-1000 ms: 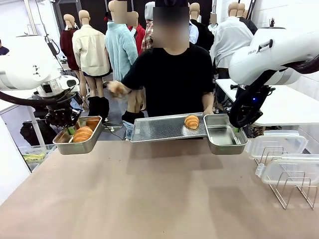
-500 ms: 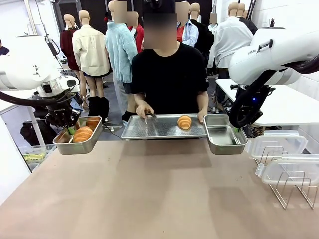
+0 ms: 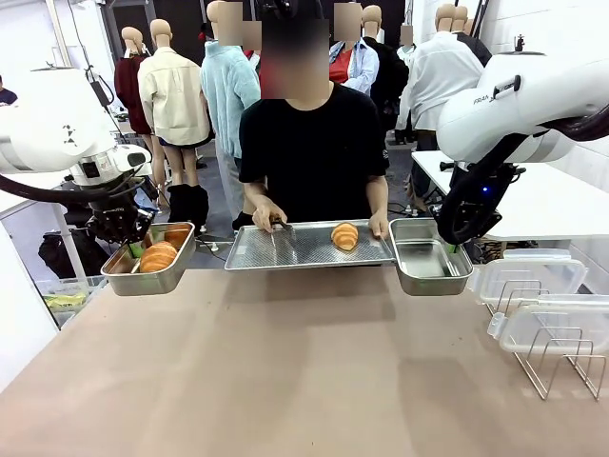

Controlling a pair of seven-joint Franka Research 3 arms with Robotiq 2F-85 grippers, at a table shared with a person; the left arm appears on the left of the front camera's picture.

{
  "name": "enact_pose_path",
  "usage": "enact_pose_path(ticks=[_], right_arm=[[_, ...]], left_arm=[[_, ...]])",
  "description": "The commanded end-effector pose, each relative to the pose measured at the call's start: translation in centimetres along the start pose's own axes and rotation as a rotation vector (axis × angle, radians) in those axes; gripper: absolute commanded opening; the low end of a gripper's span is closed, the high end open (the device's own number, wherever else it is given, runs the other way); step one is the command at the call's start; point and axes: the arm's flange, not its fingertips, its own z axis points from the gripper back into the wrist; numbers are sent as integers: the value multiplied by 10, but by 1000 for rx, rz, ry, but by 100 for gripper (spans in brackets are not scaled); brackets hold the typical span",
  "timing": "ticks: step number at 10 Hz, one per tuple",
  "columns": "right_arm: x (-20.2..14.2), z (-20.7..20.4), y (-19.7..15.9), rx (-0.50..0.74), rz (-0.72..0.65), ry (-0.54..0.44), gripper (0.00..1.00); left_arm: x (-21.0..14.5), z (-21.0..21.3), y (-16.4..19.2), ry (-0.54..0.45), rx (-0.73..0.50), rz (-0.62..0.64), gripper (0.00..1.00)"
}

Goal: Place the bread in airtight containers.
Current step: Once an object is inside an Airtight Container , place the container in the center of the table.

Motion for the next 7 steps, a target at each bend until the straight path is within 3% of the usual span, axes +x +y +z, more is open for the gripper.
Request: enact_pose_path(ticks=[1, 7], right_arm=[[-1, 3, 0, 1, 0, -7, 0], [-1, 3, 0, 1, 0, -7, 0]], left_arm=[[-1, 2, 3, -24, 13, -6, 0], [-1, 2, 3, -24, 13, -6, 0]])
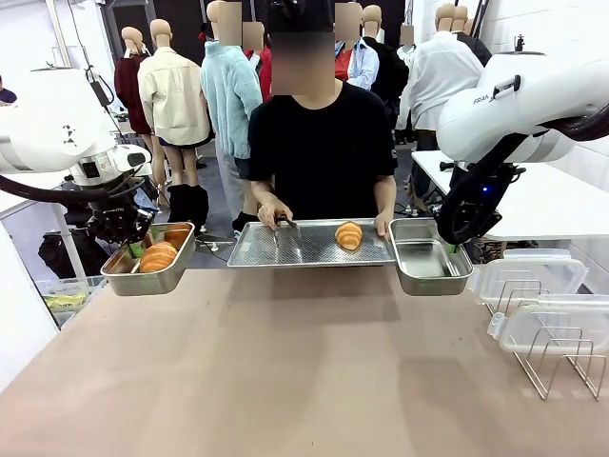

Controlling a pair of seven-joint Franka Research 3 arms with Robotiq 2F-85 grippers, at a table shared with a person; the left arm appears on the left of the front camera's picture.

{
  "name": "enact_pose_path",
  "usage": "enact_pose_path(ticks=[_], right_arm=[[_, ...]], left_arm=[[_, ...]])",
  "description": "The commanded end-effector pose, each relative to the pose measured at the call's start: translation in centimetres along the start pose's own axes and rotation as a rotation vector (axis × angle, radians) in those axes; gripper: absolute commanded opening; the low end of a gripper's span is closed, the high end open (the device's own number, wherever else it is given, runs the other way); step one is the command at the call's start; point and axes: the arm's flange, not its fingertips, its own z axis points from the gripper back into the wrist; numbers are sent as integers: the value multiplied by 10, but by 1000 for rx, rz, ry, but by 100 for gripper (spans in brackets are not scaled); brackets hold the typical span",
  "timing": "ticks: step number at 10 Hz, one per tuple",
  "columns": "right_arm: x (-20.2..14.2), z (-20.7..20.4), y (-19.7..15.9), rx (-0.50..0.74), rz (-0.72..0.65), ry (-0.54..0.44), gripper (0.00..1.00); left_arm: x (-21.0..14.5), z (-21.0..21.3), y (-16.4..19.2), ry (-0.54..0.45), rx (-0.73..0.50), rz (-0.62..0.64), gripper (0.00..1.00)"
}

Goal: Place the bread in airtight containers.
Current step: Once an object is inside an Airtight Container , place the container in the center of the table.

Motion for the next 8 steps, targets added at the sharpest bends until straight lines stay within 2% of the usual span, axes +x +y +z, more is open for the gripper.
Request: enact_pose_path(ticks=[1, 3, 5, 8], right_arm=[[-1, 3, 0, 1, 0, -7, 0], [-1, 3, 0, 1, 0, -7, 0], [-1, 3, 0, 1, 0, -7, 0], [-1, 3, 0, 1, 0, -7, 0]], left_arm=[[0, 0, 0, 0, 0, 0, 0], [1, -41, 0, 9, 19, 27, 0], [4, -85, 4, 93, 11, 45, 0], [8, -136, 5, 143, 27, 82, 0]])
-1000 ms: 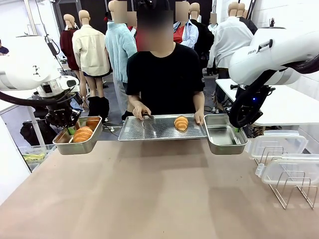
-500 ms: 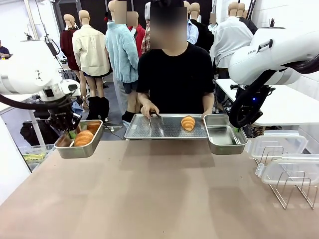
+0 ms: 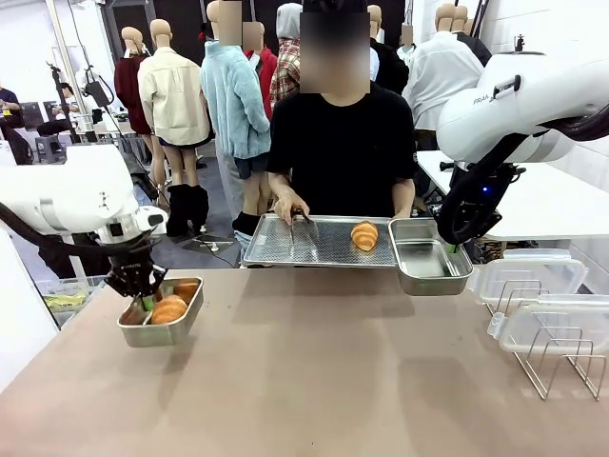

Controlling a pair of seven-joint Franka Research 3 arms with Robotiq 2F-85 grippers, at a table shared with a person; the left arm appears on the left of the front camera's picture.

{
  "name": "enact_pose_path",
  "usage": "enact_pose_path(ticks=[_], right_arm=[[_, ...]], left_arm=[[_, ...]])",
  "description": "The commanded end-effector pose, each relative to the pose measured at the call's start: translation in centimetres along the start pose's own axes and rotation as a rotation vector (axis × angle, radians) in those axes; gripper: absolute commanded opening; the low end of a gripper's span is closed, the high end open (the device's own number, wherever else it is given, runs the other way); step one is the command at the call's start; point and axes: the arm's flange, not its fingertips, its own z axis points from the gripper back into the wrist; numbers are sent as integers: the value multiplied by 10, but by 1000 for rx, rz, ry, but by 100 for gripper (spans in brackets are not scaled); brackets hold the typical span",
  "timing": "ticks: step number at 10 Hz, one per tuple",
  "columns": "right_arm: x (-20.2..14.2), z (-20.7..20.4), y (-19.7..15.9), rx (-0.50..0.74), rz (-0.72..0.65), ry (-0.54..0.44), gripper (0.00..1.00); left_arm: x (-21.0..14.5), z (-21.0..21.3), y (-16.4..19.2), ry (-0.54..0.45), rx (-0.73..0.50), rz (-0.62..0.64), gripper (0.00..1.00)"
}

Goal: Place the bread in airtight containers.
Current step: Once an object is inside an Airtight Container , place the container in the center of the table.

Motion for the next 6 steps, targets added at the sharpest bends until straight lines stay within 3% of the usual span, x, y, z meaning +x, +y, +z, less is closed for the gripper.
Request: enact_pose_path(ticks=[1, 3, 6], right_arm=[[-1, 3, 0, 1, 0, -7, 0], [-1, 3, 0, 1, 0, -7, 0], [-1, 3, 0, 1, 0, -7, 0]], left_arm=[[8, -5, -10, -43, 27, 51, 0], [19, -29, -14, -111, 22, 51, 0], [17, -43, -17, -137, 40, 0, 0]])
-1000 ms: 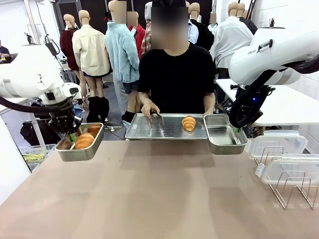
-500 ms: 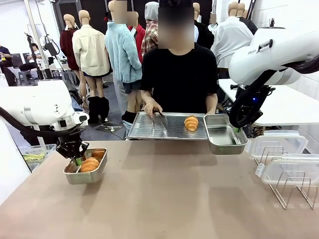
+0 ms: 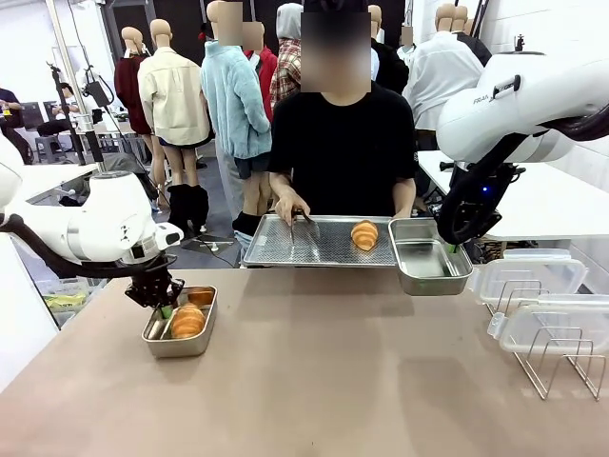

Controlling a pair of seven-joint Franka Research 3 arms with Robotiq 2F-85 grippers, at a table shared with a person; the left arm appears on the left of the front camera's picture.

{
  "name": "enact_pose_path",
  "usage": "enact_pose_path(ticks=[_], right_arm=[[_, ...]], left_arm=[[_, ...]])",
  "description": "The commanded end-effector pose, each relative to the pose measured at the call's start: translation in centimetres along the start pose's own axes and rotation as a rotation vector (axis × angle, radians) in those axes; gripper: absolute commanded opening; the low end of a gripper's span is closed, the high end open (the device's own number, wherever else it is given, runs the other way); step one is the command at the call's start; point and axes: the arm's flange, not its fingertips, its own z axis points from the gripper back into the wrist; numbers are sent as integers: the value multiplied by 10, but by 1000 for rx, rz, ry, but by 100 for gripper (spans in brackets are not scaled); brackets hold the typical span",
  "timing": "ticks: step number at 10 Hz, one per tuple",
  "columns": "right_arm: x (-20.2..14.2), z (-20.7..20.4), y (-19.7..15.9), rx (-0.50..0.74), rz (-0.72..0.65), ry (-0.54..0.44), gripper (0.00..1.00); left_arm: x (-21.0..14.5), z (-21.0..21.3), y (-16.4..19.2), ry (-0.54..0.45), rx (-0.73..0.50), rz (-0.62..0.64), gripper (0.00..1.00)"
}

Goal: Place the bread in airtight containers.
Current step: Once an object is inside an Airtight Container , place the container in the center of the table.

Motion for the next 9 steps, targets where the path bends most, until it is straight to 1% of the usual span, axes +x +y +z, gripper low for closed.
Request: enact_pose_path(ticks=[1, 3, 6, 9], right_arm=[[-1, 3, 0, 1, -1, -7, 0], [-1, 3, 0, 1, -1, -7, 0], [-1, 3, 0, 1, -1, -7, 0], [-1, 3, 0, 1, -1, -7, 0]], left_arm=[[-2, -2, -1, -17, 32, 6, 0], [-2, -2, 0, 9, 26, 0, 0], [0, 8, 3, 21, 27, -9, 0], [1, 13, 5, 26, 18, -10, 60]])
